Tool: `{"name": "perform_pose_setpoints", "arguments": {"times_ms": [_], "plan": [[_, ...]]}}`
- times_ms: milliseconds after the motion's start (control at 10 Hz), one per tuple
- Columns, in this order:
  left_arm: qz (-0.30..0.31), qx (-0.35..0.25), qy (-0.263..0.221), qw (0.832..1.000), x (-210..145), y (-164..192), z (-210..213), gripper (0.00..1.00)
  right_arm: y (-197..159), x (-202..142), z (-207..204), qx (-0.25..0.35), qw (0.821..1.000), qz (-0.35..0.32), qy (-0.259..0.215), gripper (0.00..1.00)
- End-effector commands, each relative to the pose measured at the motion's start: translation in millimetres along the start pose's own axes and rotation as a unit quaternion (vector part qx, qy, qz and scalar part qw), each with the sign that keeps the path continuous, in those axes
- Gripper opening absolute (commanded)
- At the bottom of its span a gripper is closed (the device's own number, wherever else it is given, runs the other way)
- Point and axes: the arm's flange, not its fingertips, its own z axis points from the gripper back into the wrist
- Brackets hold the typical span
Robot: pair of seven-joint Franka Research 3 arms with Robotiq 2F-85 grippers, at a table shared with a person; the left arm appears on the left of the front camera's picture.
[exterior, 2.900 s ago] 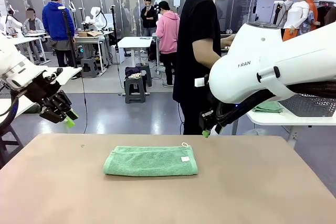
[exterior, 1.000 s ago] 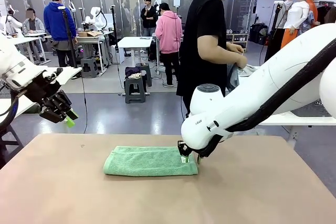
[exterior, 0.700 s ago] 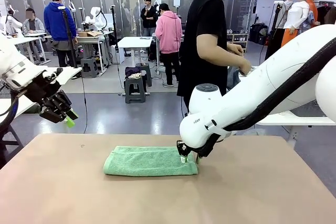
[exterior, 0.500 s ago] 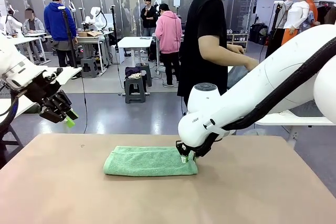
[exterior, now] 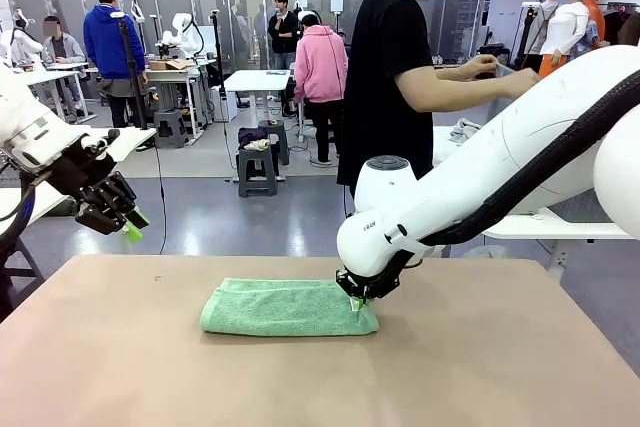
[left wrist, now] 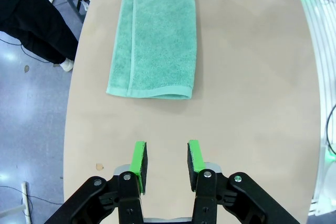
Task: Fold the towels and place them in the basket.
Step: When a person lays out a Towel with hook on the table, fold it in half twice.
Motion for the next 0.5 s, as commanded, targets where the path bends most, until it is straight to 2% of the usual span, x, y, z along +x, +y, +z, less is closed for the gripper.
{"name": "perform_pose_setpoints", "arguments": {"times_ms": [0,400], "plan": [[0.000,0.002,0.000,1.000,0.4,0.9,1.8,0.42,-15.1,-7.0,-2.4,-0.031,0.999,-0.005,0.000,0.00],[0.000,0.002,0.000,1.000,0.4,0.9,1.8,0.42,-88.2,-21.7,28.3,-0.047,0.998,0.025,-0.017,0.00]]}}
